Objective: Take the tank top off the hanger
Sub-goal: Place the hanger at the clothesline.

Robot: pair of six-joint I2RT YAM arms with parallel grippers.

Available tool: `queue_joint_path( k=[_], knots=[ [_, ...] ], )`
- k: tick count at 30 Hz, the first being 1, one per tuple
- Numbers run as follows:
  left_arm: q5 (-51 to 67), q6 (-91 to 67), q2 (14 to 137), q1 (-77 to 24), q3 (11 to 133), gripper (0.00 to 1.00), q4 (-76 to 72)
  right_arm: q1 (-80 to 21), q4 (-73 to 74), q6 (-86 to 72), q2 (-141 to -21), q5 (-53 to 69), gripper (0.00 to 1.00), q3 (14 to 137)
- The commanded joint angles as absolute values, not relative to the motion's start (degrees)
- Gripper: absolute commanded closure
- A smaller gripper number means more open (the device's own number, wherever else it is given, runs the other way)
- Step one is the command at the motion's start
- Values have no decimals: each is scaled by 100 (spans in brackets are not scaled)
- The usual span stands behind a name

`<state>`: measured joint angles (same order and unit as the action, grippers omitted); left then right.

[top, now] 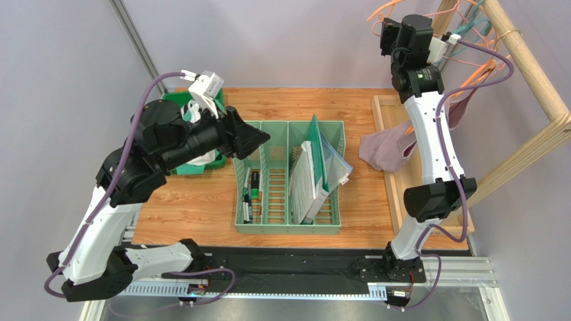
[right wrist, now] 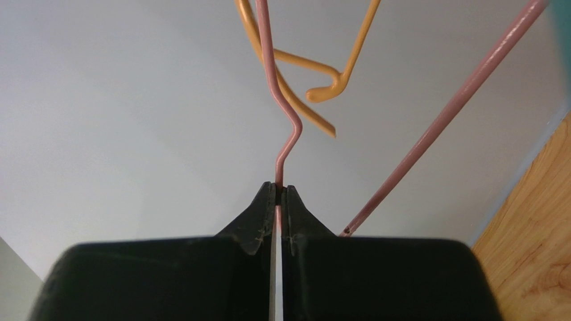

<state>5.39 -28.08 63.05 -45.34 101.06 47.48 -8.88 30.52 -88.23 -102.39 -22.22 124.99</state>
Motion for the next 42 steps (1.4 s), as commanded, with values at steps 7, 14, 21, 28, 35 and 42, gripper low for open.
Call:
queue_joint_path(
  k=[7, 14, 21, 28, 35, 42],
  knots=[
    [404, -2900, 5985, -4544, 9905, 34, 4720, -694, 2294, -9123, -9844, -1899, 100, 11567],
    [466, -2874, 6073, -4544, 9905, 34, 4606, -738, 2206, -8904, -9440, -1635, 89, 11039],
    [501, -2856, 6100, -4544, 9879, 34, 4518, -791, 2215, -8649, -9176, -1600, 77, 10916],
    [483, -2909, 5959, -4544, 9695, 34, 4465, -835, 2864, -8332, -8939, -1503, 47, 11153],
    [510, -2892, 5897, -4544, 9668, 34, 4465, -835, 3400, -7876, -8692, -1538, 19, 11346],
    [571, -2892, 5827, -4544, 9528, 34, 4368, -826, 4526, -7102, -8772, -1231, 0, 11971]
  ],
)
